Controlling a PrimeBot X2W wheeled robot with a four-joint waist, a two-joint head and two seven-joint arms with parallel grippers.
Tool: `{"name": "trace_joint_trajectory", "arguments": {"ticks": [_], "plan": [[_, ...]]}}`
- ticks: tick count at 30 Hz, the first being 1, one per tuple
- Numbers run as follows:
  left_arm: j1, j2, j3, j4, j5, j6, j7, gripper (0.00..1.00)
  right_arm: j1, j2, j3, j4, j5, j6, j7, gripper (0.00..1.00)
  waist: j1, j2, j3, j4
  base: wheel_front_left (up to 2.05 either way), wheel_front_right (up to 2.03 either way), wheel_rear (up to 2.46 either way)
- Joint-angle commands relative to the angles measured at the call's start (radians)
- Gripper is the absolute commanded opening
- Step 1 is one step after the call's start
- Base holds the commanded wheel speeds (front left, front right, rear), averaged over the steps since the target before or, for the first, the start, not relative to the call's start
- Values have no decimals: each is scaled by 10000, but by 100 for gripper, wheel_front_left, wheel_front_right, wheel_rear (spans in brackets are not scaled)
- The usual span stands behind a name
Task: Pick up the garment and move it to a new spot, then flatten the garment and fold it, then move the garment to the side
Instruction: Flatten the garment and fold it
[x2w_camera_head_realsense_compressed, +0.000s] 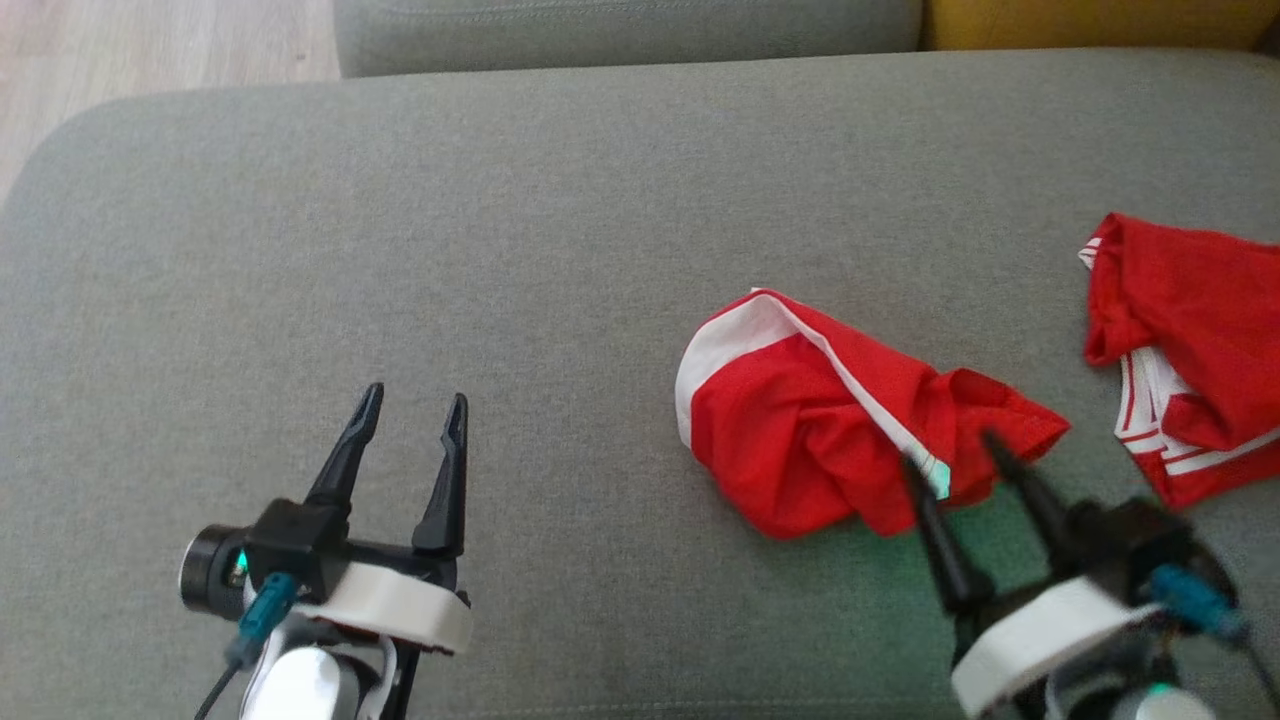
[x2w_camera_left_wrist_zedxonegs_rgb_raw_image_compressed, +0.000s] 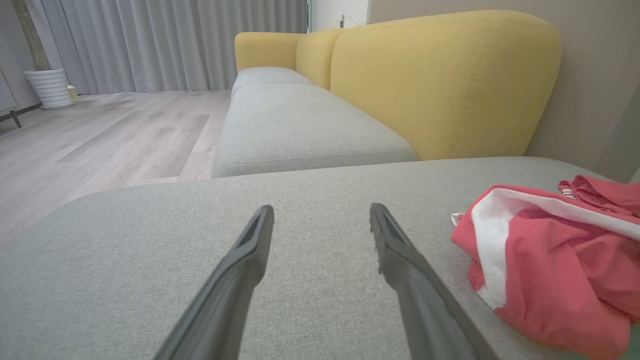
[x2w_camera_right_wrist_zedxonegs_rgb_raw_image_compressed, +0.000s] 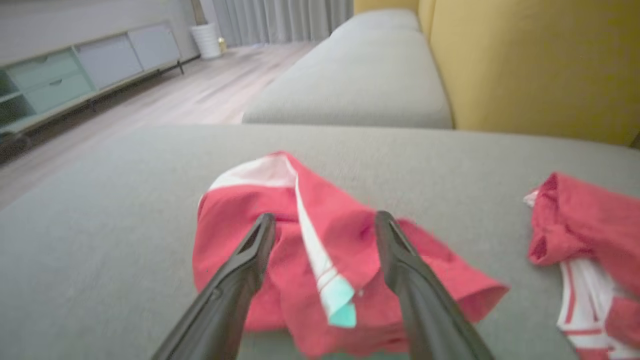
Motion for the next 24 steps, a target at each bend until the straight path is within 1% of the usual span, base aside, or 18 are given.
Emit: {"name": "trace_joint_trajectory", "arguments": {"ticks": [1, 5, 10, 11, 12, 16, 20, 24], "plan": [[-441, 135, 322, -339, -72, 51, 1, 100, 40, -209, 259, -277, -85, 67, 39, 100, 0, -1, 58, 36, 0, 0, 0], [-556, 95, 285, -303, -101, 65, -35, 100, 312, -327, 323, -35, -195, 67, 236, 100, 0, -1, 221, 70, 0, 0, 0], [-695, 67, 235, -237, -124, 54, -83, 100, 12, -230, 66, 159, -283, 67, 165, 100, 0, -1, 393, 123, 0, 0, 0], [-727, 66, 227, -228, -127, 50, -91, 100, -57, -203, 33, 234, -256, 67, 199, 48, 0, -1, 428, 139, 0, 0, 0], [-762, 67, 220, -216, -127, 46, -98, 100, -141, -196, -2, 300, -251, 67, 207, 0, 0, -1, 458, 163, 0, 0, 0], [-883, 67, 209, -175, -136, 42, -125, 100, -558, -105, -287, 506, -144, 67, 66, 0, 0, -1, 548, 255, 0, 0, 0], [-945, 58, 218, -134, -158, 60, -148, 100, -1169, 9, -889, 639, 2, 67, -166, 0, 0, -1, 599, 293, 0, 0, 0], [-1001, 16, 170, -93, -171, 62, -165, 100, -2128, 29, -1429, 1313, 454, 67, -319, 0, 0, -1, 658, 317, 0, 0, 0]]}}
